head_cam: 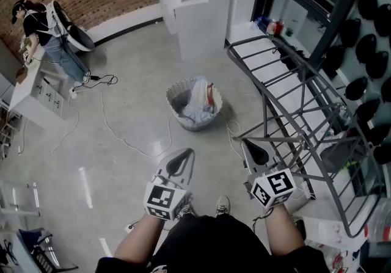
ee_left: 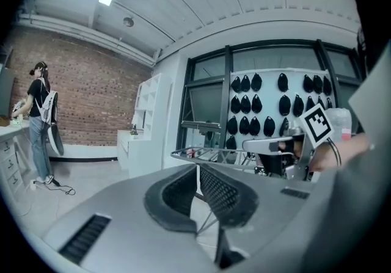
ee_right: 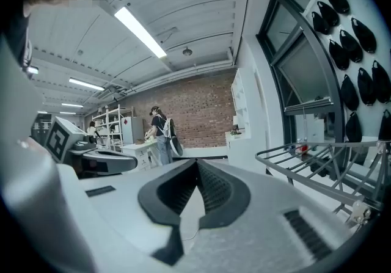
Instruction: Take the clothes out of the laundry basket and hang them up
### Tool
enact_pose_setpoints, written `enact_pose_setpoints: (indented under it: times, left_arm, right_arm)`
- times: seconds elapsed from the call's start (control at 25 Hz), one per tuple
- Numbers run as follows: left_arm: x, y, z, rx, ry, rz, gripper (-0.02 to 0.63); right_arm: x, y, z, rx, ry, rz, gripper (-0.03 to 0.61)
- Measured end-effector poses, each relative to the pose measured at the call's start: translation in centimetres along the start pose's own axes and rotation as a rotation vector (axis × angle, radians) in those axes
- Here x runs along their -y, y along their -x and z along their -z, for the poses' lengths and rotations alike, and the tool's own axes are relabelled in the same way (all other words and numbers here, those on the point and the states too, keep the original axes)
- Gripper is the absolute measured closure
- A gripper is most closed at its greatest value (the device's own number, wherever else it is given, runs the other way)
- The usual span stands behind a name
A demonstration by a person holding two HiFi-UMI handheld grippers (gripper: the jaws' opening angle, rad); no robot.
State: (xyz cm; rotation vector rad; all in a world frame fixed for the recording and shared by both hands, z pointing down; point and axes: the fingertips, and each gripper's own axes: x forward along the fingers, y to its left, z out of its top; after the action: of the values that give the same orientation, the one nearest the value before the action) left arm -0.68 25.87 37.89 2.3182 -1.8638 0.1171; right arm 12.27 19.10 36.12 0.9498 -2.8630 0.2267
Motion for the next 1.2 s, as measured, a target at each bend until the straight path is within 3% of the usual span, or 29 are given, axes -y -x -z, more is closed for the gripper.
enact_pose_setpoints:
  times: [0.12, 0.2, 0.28, 0.44, 0.68, 1.2]
  left_arm:
    - [-1.4, 0.7, 0.0, 0.005, 0.003, -0.003, 0.601]
    - [-2.4, 1.1, 0.0, 0.013, 0.005, -0.005, 0.600]
    - [-3.4, 1.5, 0.1, 0.017, 0.007, -0.004, 0.587]
    - [-5.5, 2.2, 0.5, 0.019, 0.003, 0.000, 0.446]
    - [-9.0, 3.0, 0.8, 0.011, -0.015, 0.007, 0.354]
    - [-13.7, 3.0, 1.5, 0.001, -0.025, 0.034, 0.341]
  right_arm:
    - [-1.1, -0.9, -0.2, 0.003, -0.005, -0.006, 0.568]
    - [-1.9, -1.6, -0.2, 0.002, -0.003, -0.011, 0.513]
    - [-2.7, -2.3, -0.2, 0.001, -0.003, -0.010, 0.498]
    - [-4.4, -3.9, 0.0, 0.003, 0.005, -0.011, 0.436]
    - [-6.8, -6.7, 0.1, -0.002, 0.007, -0.002, 0.361]
    - [-8.0, -10.4, 0.0, -0.002, 0.005, 0.037, 0.328]
